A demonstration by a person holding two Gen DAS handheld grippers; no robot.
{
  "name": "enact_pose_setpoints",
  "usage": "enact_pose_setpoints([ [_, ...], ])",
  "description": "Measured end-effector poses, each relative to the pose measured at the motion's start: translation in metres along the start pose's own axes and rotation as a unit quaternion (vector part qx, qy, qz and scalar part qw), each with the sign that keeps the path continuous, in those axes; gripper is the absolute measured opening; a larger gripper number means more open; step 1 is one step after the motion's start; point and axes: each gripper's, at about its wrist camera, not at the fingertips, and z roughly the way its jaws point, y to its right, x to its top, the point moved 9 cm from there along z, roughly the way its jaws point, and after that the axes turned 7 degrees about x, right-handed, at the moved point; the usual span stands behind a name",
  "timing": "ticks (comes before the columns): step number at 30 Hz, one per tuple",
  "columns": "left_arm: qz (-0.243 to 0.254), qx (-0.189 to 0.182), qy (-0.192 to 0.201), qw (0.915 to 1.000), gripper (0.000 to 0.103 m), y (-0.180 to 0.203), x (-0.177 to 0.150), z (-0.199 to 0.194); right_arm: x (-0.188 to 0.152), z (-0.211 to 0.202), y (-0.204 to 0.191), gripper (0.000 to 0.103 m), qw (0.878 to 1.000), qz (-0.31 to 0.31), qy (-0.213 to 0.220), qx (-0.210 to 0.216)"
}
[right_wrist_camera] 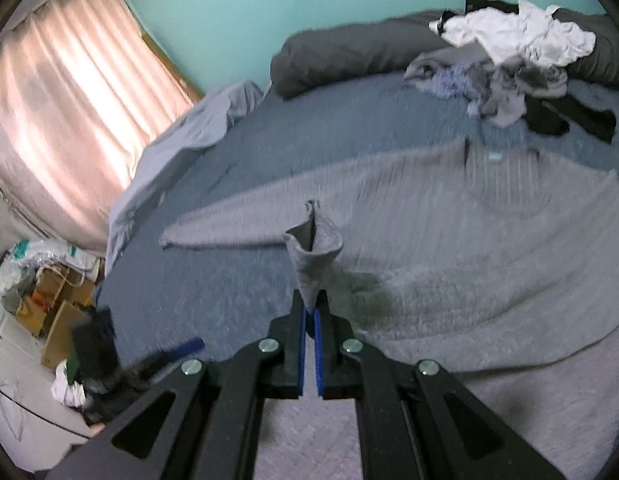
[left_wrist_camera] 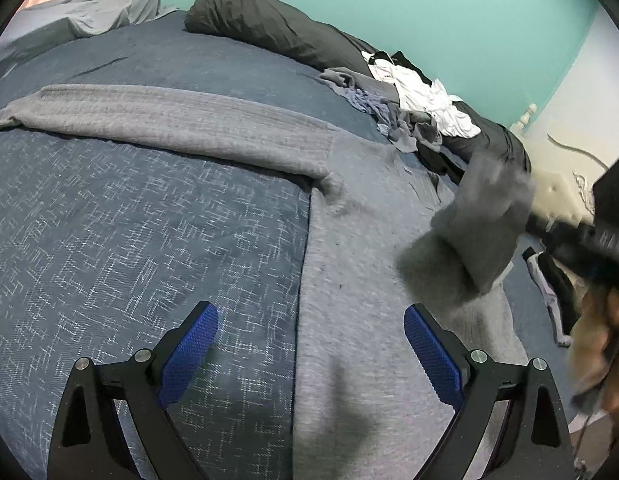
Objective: Fold clothes
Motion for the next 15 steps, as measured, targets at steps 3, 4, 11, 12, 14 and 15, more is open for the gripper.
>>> enact_pose_setpoints([
  [3, 0.0, -0.002, 0.001, 1.0, 0.097, 0.001, 0.001, 0.0, -0.016, 0.015, 0.002, 0.003, 1.0, 0.004, -0.014, 0.006],
  [4, 0.001, -0.003, 0.001, 1.0, 0.097, 0.003, 0.002, 0.001, -0.02, 0.02, 0.003, 0.003, 1.0, 0.004, -0.018, 0.007],
  [11, 0.004, -0.008, 0.001, 1.0, 0.098, 0.006, 0.003, 0.002, -0.044, 0.045, 0.002, 0.011, 0.998, 0.0, -0.058, 0.01],
  [12, 0.003, -0.008, 0.001, 1.0, 0.098, 0.005, 0.003, 0.003, -0.045, 0.045, 0.002, 0.016, 0.998, 0.001, -0.058, 0.01],
  [14, 0.002, -0.008, 0.001, 1.0, 0.098, 0.005, 0.004, 0.003, -0.047, 0.044, 0.005, 0.023, 0.998, 0.008, -0.057, 0.014],
  [15, 0.002, -0.008, 0.001, 1.0, 0.098, 0.005, 0.004, 0.003, -0.047, 0.04, 0.007, 0.03, 0.998, 0.014, -0.053, 0.016],
])
